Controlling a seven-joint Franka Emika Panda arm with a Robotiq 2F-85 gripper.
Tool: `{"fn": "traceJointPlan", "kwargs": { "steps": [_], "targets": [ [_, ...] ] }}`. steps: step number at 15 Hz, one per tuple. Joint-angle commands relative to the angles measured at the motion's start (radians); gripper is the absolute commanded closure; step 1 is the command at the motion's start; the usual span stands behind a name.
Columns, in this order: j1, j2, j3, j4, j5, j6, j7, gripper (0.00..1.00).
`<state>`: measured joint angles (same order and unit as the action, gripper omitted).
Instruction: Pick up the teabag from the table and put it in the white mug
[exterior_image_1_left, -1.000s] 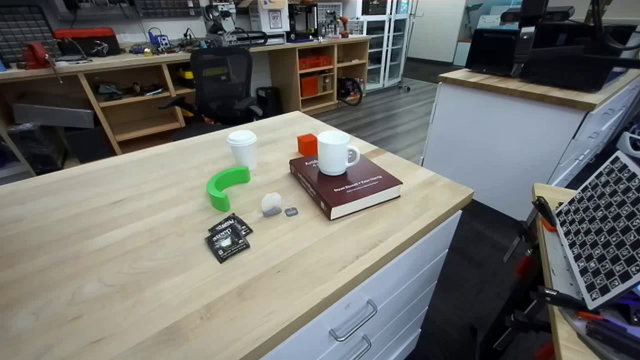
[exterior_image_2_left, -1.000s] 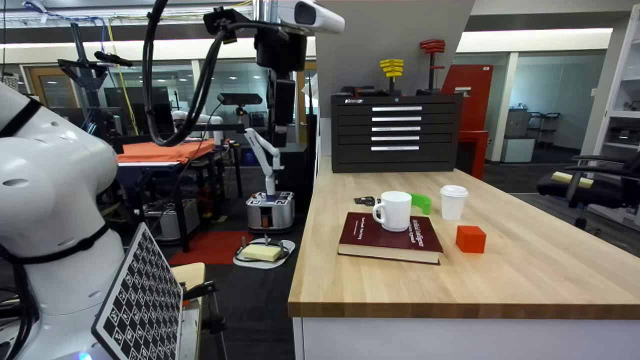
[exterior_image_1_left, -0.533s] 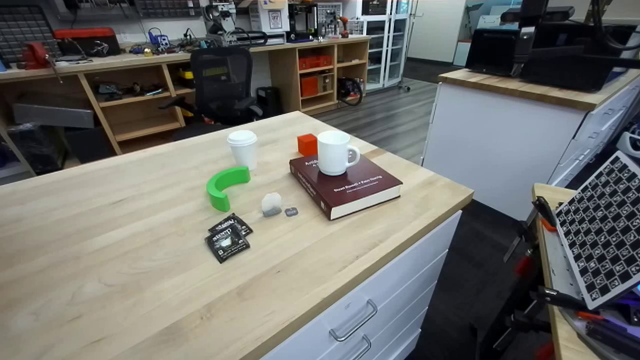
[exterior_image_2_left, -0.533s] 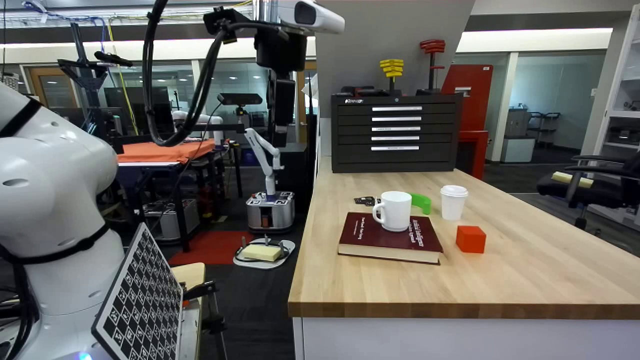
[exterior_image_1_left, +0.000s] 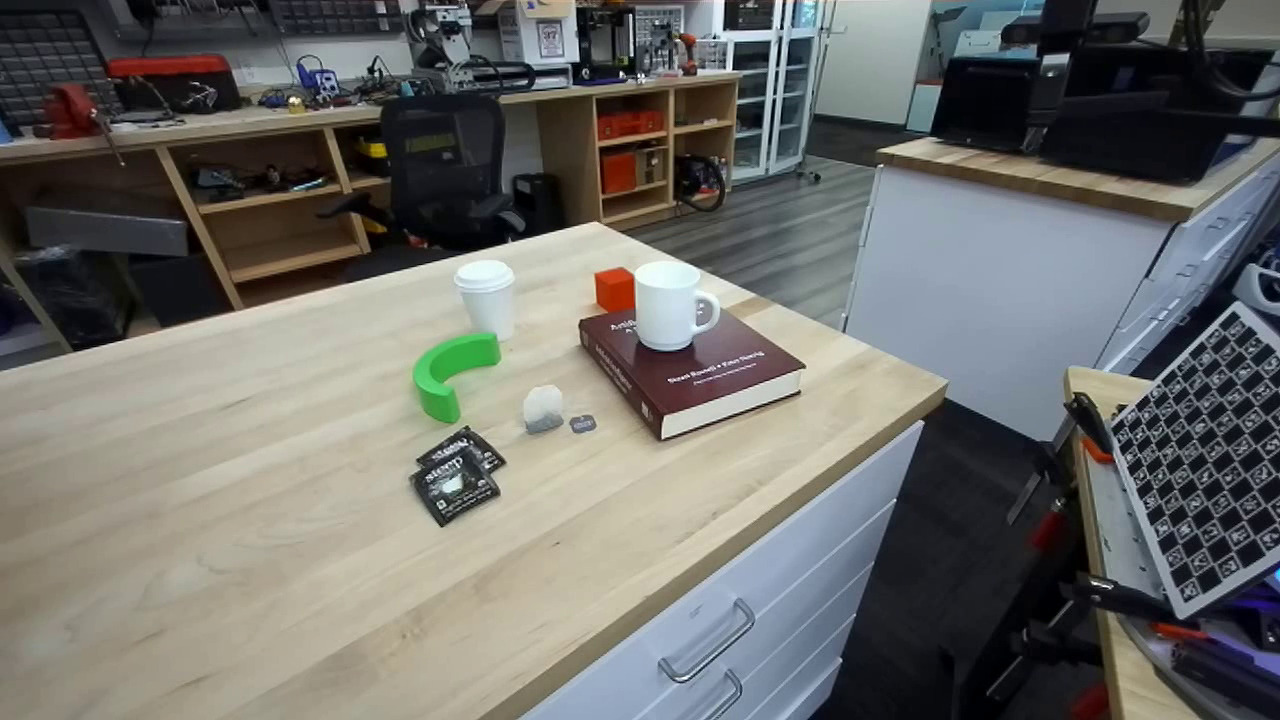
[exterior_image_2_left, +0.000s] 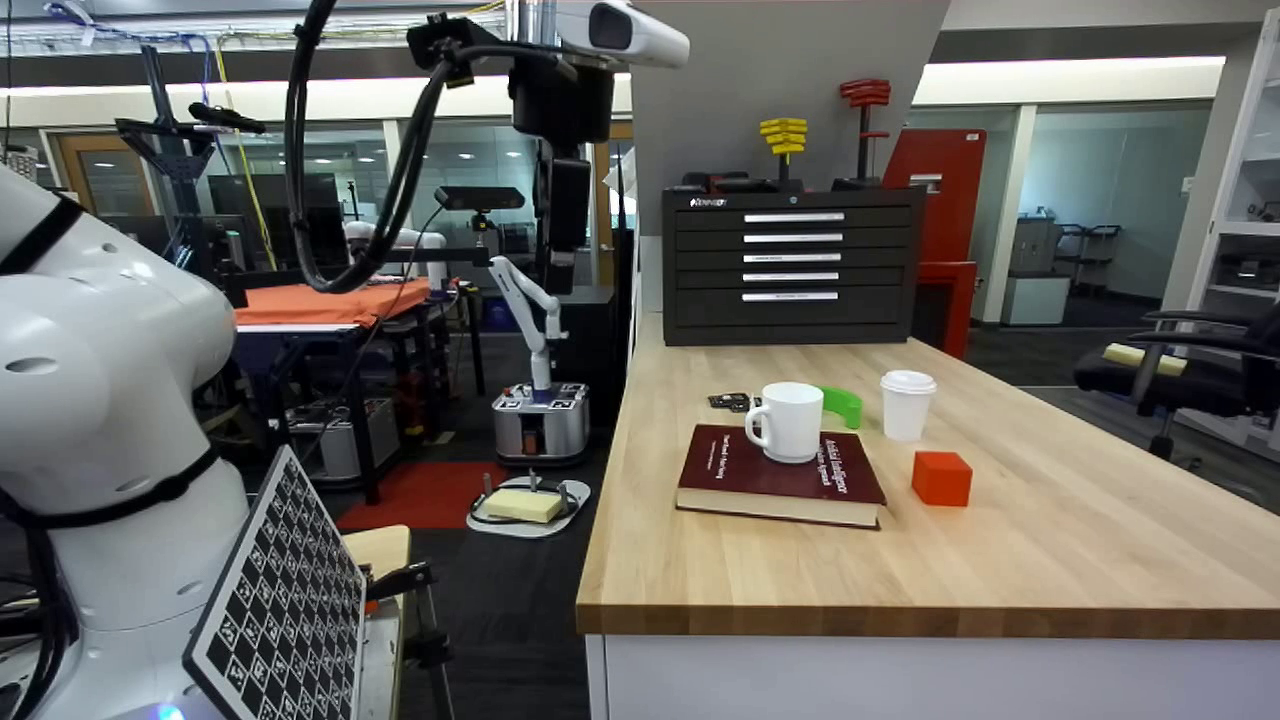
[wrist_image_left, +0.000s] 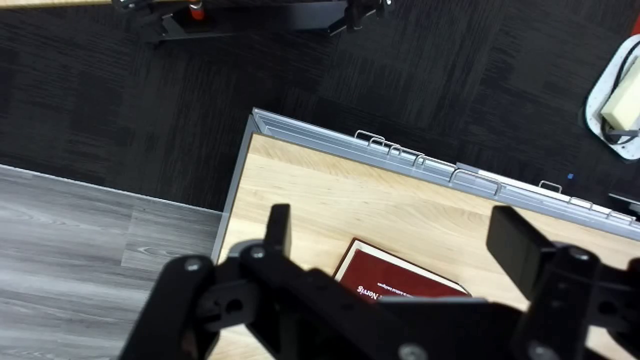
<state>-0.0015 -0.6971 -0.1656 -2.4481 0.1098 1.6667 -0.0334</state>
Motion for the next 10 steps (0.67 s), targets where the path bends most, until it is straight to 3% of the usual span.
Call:
{"fn": "traceJointPlan", "kwargs": {
  "steps": [1,10],
  "targets": [
    [-0.024,0.010,0.024,0.005,0.015,-0.010,-0.019,0.00],
    [0.065,0.162,0.123,0.005,0.081,0.071,-0.155,0.00]
  ]
}}
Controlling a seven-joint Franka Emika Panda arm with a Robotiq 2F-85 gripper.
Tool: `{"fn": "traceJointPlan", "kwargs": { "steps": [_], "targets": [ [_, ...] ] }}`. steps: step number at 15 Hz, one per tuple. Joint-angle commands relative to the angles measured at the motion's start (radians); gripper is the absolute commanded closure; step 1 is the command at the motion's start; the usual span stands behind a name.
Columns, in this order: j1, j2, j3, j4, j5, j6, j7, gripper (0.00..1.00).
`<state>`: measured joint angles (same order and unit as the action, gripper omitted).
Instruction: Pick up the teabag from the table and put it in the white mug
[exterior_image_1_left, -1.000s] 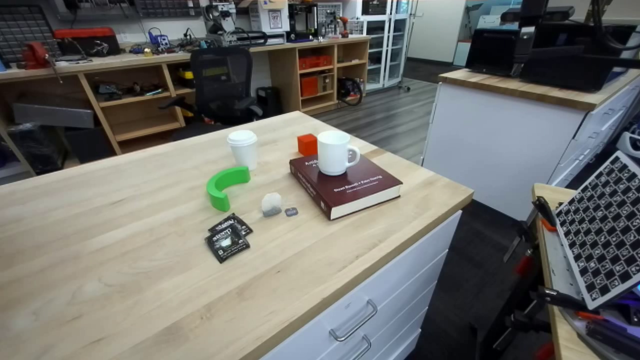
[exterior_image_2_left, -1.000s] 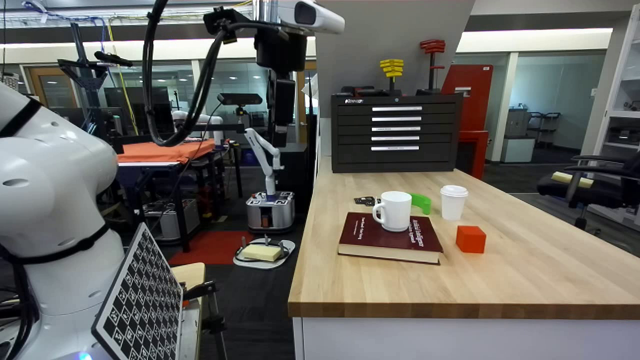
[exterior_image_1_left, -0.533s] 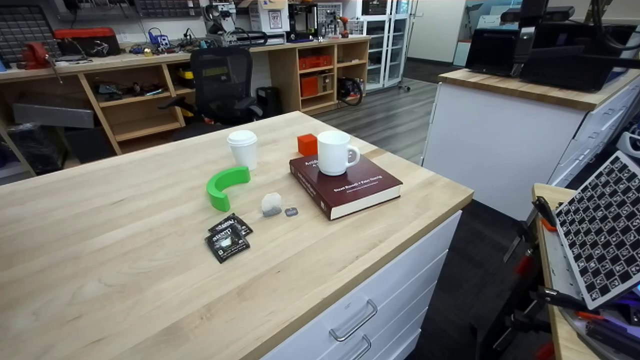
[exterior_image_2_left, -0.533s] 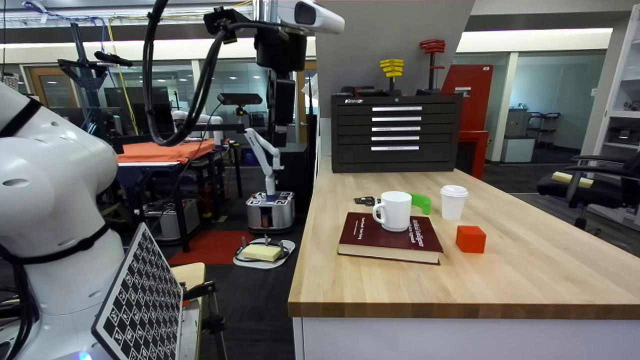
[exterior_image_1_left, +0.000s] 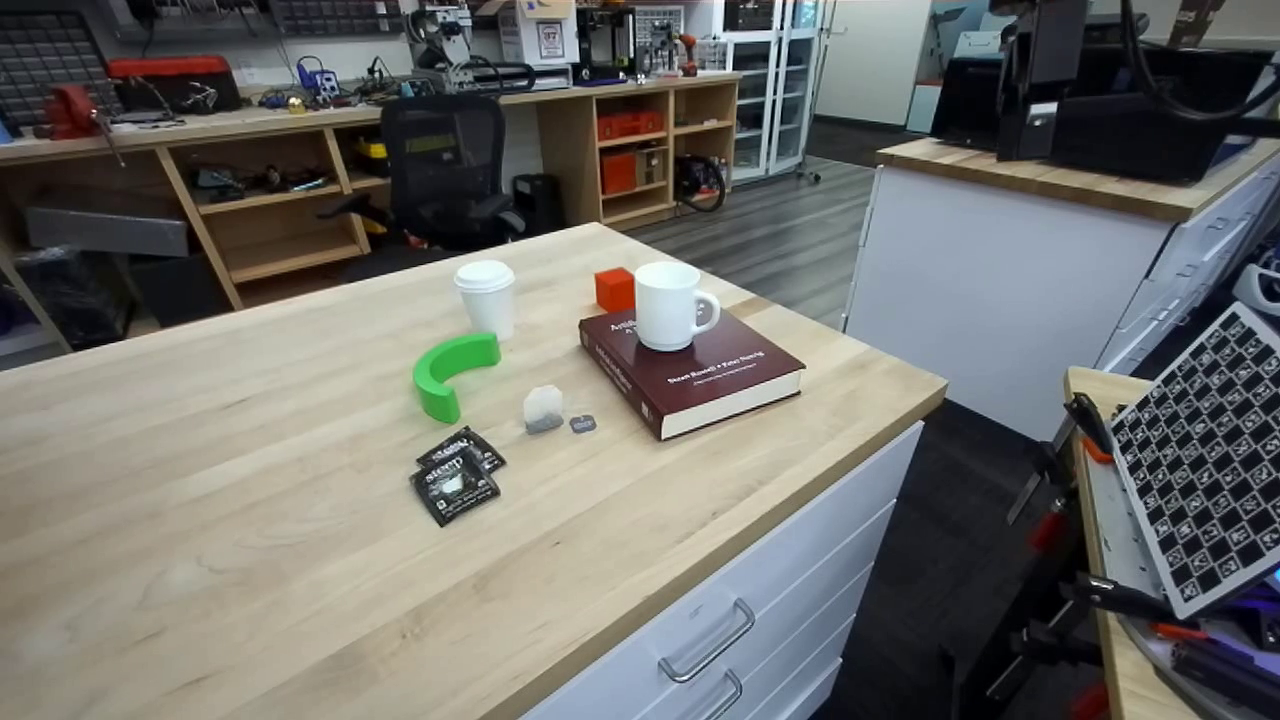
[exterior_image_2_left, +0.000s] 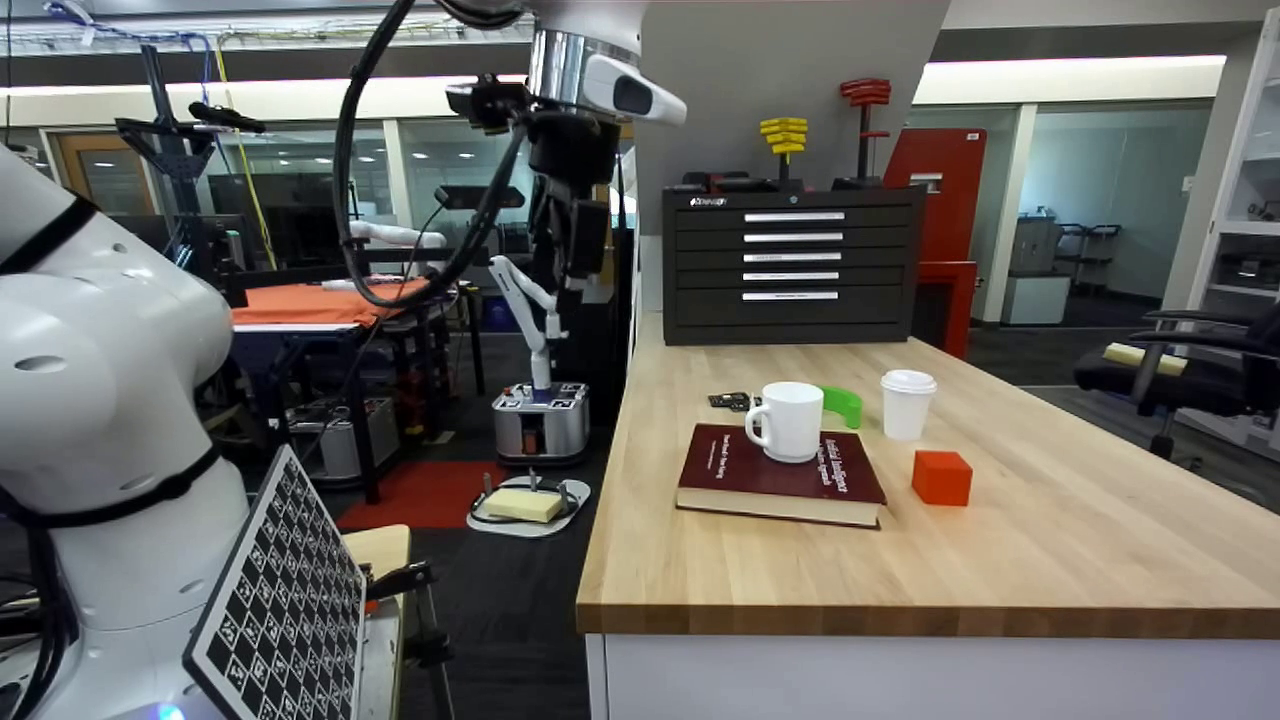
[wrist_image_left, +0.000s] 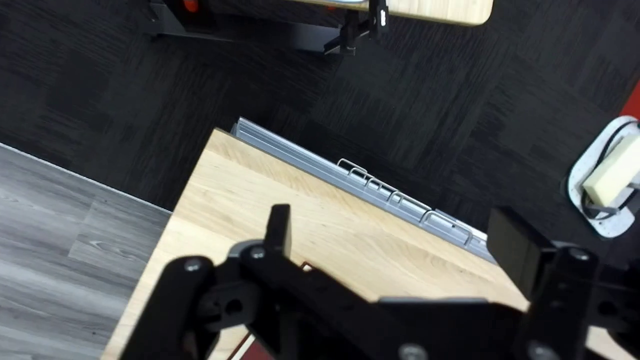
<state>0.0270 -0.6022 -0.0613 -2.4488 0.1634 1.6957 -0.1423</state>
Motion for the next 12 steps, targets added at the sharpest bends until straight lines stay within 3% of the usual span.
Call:
{"fn": "traceJointPlan", "kwargs": {
  "steps": [1,12],
  "targets": [
    [0.047,0.092,0.025,0.010,0.031,0.052,-0.063,0.00],
    [0.087,0.379,0.075,0.153,0.015,0.131,-0.314,0.00]
  ]
}}
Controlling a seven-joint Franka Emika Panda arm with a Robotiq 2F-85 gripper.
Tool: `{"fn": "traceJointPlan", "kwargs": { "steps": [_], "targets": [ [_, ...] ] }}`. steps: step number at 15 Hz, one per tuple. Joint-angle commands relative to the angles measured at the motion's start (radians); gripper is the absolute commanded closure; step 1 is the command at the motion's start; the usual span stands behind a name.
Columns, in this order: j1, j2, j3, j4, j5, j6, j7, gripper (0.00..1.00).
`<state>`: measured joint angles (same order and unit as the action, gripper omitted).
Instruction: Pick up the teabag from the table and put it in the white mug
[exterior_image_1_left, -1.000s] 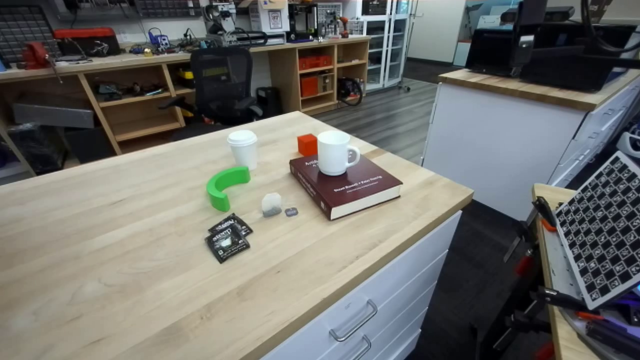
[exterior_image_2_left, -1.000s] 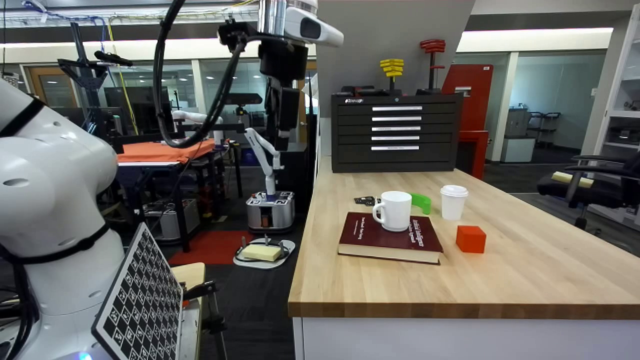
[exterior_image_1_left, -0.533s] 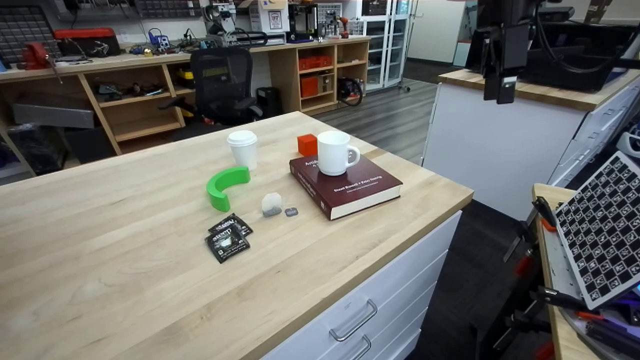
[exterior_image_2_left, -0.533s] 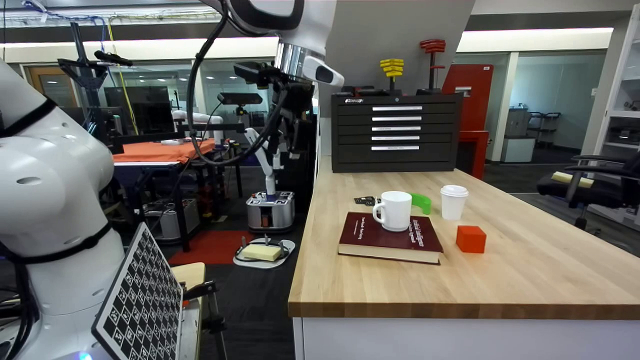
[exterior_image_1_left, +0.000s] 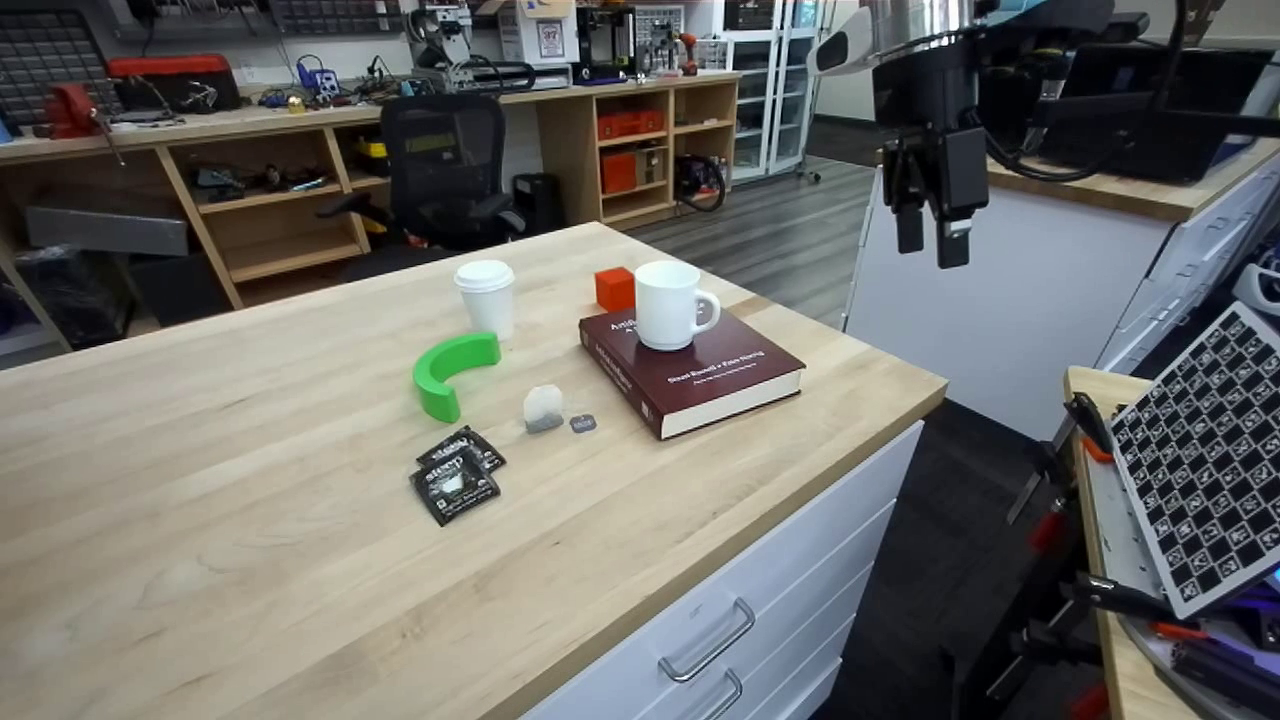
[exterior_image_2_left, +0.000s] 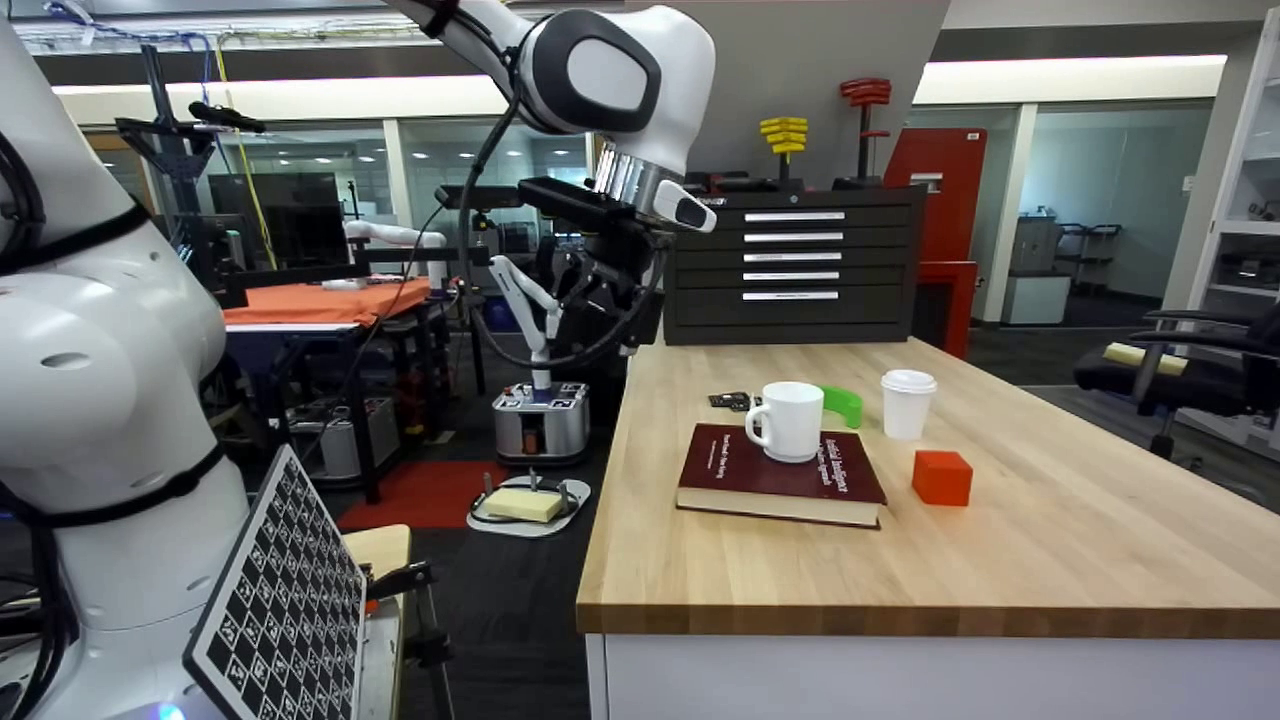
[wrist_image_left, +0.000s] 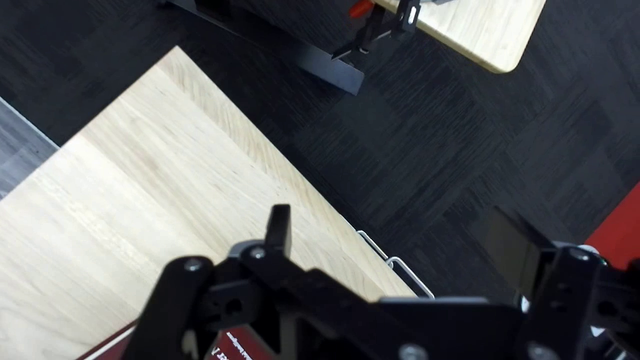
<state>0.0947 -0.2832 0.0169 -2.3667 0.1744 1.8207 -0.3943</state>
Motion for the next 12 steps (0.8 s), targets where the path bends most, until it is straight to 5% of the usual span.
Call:
{"fn": "traceJointPlan", "kwargs": {
  "steps": [1,12],
  "targets": [
    [0.019,0.075,-0.002,0.088,0.013,0.008,-0.088,0.00],
    [0.012,0.218,0.027,0.165,0.036,0.091,-0.251,0.00]
  ]
}}
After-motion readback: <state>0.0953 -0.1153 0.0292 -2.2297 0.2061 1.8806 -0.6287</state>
